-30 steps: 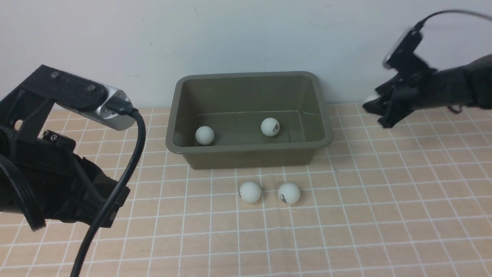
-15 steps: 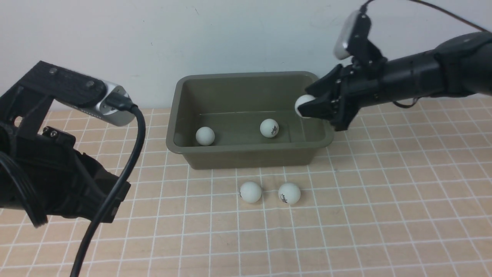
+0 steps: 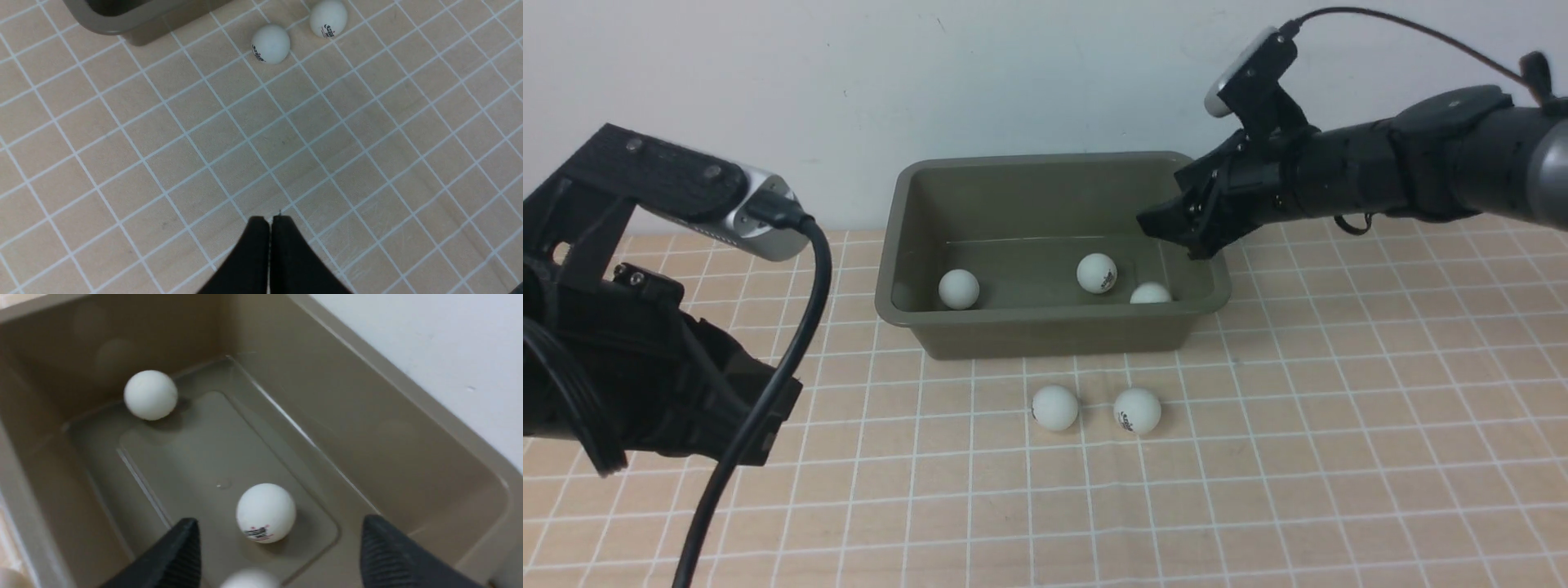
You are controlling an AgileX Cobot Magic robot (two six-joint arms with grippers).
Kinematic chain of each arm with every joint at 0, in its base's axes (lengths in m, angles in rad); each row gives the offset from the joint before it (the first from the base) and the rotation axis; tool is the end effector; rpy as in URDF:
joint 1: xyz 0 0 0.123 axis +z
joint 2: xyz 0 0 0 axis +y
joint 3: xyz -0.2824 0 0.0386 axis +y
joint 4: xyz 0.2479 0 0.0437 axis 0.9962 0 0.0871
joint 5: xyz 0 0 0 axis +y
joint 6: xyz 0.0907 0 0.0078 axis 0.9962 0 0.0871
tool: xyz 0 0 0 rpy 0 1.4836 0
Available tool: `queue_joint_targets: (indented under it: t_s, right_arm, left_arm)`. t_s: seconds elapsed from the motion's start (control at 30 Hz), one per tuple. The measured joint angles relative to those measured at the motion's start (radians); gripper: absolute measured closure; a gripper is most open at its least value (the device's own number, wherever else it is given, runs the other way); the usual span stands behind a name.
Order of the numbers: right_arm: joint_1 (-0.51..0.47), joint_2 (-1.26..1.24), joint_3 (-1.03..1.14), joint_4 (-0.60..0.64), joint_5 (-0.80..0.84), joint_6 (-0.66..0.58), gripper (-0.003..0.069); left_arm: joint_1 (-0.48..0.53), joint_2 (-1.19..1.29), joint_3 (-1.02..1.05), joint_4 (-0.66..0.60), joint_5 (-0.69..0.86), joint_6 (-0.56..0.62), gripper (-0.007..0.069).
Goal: Put the table tennis balls into the box on the light coffee tablecloth.
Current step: 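Release the ping pong ball into the bin and lift the gripper away, then reach for and grasp a ping pong ball on the table beside the basket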
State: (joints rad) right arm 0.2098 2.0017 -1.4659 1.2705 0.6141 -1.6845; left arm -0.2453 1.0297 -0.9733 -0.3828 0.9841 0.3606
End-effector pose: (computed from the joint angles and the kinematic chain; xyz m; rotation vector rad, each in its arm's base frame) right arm 0.4284 0.1426 0.2282 -1.0081 1.8911 0.4916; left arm 0.1775 -0.0736 0.3458 0.6059 2.4011 -0.4373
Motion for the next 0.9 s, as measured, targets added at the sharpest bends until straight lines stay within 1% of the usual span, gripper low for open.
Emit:
queue_joint_targets:
  t_s: [0.1, 0.2, 0.33, 0.37, 0.4, 0.47, 0.53, 0.57, 0.63, 0.7, 0.73, 0.77, 0.8, 0.87, 0.9]
  right_arm:
    - [0.000, -0.040, 0.000, 0.000, -0.053, -0.005, 0.0149]
    - [-0.009, -0.167, 0.000, -0.019, -0.102, -0.003, 0.0165]
    - [-0.018, -0.322, -0.001, -0.079, -0.102, 0.073, 0.0192]
    - [-0.018, -0.393, -0.003, -0.115, -0.082, 0.157, 0.0211]
    - [-0.018, -0.418, -0.005, -0.133, -0.068, 0.214, 0.0221]
    - [-0.018, -0.487, -0.007, -0.184, 0.001, 0.396, 0.0251]
    - [-0.018, -0.541, -0.007, -0.243, 0.095, 0.581, 0.0285]
    - [-0.018, -0.567, -0.007, -0.292, 0.160, 0.691, 0.0316]
    - [-0.018, -0.598, -0.007, -0.379, 0.270, 0.834, 0.0361]
    - [-0.018, -0.620, -0.007, -0.442, 0.374, 0.921, 0.0405]
    - [-0.018, -0.635, -0.007, -0.504, 0.460, 0.971, 0.0440]
    - [-0.018, -0.644, -0.007, -0.549, 0.513, 1.005, 0.0470]
    - [-0.018, -0.645, -0.007, -0.557, 0.522, 1.011, 0.0482]
    - [-0.018, -0.655, -0.007, -0.669, 0.620, 1.088, 0.0557]
    - [-0.018, -0.656, -0.007, -0.688, 0.628, 1.106, 0.0580]
  left_arm:
    - [0.000, 0.016, 0.000, -0.030, -0.003, 0.000, 0.0668]
    - [0.000, 0.086, 0.000, -0.041, -0.036, 0.013, 0.0659]
    - [0.000, 0.180, 0.000, -0.051, -0.084, 0.063, 0.0658]
    - [0.000, 0.225, 0.000, -0.071, -0.109, 0.093, 0.0650]
    - [0.000, 0.251, 0.000, -0.095, -0.126, 0.113, 0.0646]
    - [0.000, 0.309, 0.000, -0.166, -0.153, 0.149, 0.0631]
    - [0.000, 0.354, 0.000, -0.242, -0.162, 0.192, 0.0613]
    - [0.000, 0.383, -0.004, -0.291, -0.164, 0.227, 0.0596]
    - [0.000, 0.412, -0.006, -0.371, -0.176, 0.301, 0.0574]
    - [0.000, 0.431, -0.007, -0.429, -0.188, 0.368, 0.0552]
    - [0.000, 0.440, -0.008, -0.469, -0.196, 0.419, 0.0540]
    - [0.000, 0.448, -0.009, -0.508, -0.204, 0.468, 0.0525]
    - [0.000, 0.449, -0.009, -0.508, -0.204, 0.468, 0.0522]
    - [0.000, 0.464, -0.014, -0.570, -0.210, 0.561, 0.0490]
    - [0.000, 0.469, -0.015, -0.580, -0.211, 0.584, 0.0479]
